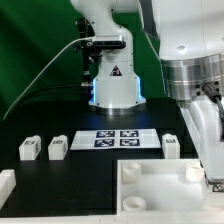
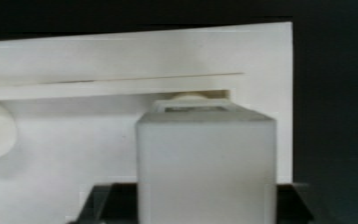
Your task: Assemble one leg
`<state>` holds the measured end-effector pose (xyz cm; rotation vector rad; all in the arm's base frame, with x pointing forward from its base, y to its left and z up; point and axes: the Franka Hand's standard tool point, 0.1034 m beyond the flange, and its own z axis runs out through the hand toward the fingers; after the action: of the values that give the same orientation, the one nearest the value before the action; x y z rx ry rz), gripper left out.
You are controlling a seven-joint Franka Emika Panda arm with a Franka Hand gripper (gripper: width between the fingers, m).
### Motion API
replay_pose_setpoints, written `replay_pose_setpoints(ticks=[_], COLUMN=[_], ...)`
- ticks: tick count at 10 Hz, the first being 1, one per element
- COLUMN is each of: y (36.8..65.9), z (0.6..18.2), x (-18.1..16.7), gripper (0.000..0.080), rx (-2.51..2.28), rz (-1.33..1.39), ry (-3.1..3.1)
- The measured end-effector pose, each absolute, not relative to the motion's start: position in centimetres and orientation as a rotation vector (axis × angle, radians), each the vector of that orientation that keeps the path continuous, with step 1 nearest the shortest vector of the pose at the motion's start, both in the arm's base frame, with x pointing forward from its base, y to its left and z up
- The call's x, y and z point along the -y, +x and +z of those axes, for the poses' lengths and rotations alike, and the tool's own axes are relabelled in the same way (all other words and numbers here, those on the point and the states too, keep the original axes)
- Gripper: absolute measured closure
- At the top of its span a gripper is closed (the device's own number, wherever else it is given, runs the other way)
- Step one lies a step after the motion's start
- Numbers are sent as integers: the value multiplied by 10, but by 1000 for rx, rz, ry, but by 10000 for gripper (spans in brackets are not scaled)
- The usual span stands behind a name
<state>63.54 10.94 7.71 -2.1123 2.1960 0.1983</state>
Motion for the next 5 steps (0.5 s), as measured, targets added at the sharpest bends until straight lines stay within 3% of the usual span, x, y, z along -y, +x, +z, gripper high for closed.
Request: replay_pose_setpoints(ticks=[1,2,3,5], y=[635,636,635,634], z=[77,77,77,76], x=[-110,-115,-119,-120], gripper=[425,227,227,153], rx=[-2123,-1974,-1761,-1364], rz=[193,181,169,131], ry=[-2182,-2313,-2486,-2727])
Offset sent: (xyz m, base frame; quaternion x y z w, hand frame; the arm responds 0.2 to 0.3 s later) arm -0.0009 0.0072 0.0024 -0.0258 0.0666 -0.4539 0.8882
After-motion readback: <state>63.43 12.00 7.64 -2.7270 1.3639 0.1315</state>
